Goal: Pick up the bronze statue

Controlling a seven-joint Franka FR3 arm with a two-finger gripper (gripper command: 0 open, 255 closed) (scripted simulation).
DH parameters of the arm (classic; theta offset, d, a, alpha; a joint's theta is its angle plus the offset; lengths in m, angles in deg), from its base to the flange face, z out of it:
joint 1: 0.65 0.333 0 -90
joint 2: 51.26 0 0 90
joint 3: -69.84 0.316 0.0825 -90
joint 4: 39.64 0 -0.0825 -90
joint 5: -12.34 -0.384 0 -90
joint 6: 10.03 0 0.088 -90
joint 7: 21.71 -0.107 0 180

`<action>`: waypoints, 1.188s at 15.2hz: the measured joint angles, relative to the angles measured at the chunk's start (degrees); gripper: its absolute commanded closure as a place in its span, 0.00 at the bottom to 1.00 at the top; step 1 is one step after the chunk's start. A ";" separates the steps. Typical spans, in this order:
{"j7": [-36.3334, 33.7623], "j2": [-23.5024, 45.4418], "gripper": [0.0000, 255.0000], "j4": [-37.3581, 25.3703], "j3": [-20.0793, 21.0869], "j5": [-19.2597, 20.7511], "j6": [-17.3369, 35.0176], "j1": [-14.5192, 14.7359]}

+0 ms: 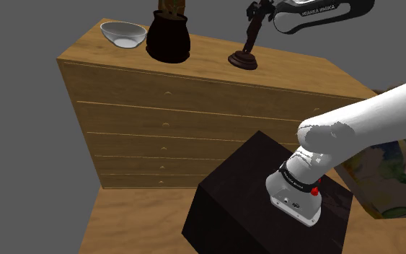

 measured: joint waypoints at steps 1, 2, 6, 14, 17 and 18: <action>-0.85 0.24 0.00 0.42 0.31 0.67 0.73 -0.49; -1.57 0.54 0.00 0.78 0.56 1.29 1.42 -0.94; -4.40 1.17 0.00 2.99 1.48 3.95 4.34 -2.80; -4.96 0.98 1.00 3.34 1.62 4.40 4.98 -3.14; -5.00 1.03 1.00 3.26 1.66 4.41 4.94 -3.15; -4.56 1.04 1.00 3.10 1.51 4.04 4.55 -2.87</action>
